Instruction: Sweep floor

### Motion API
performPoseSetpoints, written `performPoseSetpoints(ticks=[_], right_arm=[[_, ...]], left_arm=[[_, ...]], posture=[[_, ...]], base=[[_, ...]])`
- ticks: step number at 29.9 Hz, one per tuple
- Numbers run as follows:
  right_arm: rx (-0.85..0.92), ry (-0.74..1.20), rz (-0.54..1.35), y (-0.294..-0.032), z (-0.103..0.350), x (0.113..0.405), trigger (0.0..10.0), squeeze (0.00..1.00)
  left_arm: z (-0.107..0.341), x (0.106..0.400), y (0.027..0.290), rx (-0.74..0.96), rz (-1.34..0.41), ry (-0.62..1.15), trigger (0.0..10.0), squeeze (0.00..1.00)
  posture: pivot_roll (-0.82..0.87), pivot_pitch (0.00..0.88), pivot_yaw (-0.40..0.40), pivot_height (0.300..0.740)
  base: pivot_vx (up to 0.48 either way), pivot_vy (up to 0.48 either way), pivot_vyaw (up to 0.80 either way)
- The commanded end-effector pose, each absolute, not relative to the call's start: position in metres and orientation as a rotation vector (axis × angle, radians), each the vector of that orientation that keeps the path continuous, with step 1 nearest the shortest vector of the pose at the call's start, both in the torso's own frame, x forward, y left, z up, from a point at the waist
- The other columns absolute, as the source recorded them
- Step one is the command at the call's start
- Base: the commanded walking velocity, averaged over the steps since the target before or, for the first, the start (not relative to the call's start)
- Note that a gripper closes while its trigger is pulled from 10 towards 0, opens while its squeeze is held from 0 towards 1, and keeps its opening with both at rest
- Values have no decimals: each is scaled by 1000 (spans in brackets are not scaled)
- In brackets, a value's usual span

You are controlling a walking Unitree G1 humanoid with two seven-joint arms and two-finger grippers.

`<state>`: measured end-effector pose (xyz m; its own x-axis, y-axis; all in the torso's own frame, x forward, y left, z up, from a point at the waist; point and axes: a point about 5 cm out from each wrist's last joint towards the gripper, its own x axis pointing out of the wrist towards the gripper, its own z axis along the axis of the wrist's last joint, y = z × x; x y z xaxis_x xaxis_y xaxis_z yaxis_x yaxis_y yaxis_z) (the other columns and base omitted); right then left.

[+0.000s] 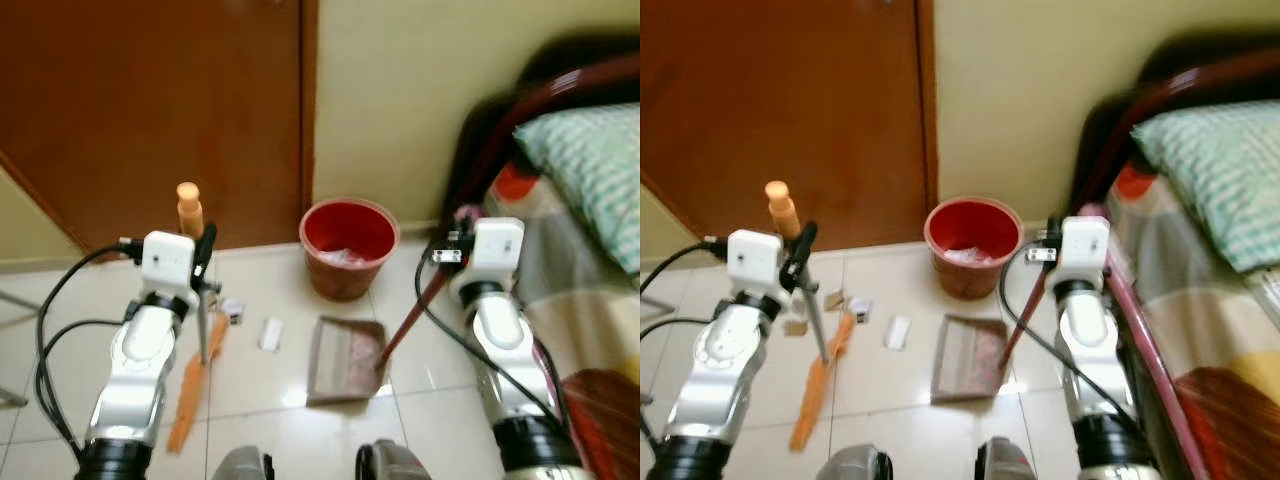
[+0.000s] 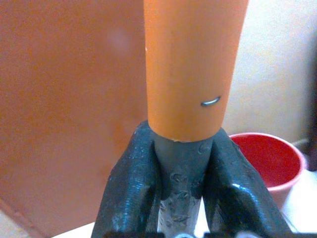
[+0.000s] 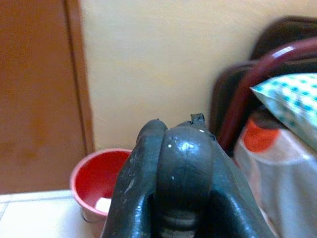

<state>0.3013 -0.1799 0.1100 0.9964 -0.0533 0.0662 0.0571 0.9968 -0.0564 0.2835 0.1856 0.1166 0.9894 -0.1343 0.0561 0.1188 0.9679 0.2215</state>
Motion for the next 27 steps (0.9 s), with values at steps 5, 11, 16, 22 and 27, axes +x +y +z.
performPoseSetpoints(ticks=[5,11,16,22,27], right_arm=[[-88,-83,-66,-181,116,302,10000,0],[-58,-55,-101,-182,113,307,10000,0],[-48,-44,-139,-185,113,312,10000,0],[-77,-13,-273,-205,115,318,10000,0],[-73,3,-359,-221,117,323,10000,0]], left_arm=[[130,285,185,241,-148,-137,10000,0],[134,288,157,217,-312,-156,10000,0],[132,290,141,211,-404,-143,10000,0],[134,286,128,191,-505,-123,10000,0],[143,276,113,125,-630,-109,10000,0]], posture=[[-7,121,-15,740],[0,129,-22,740],[-1,137,-20,740],[19,168,-15,740],[25,191,-12,740]], base=[[0,0,0],[0,0,0],[0,0,0],[0,0,0],[0,0,0]])
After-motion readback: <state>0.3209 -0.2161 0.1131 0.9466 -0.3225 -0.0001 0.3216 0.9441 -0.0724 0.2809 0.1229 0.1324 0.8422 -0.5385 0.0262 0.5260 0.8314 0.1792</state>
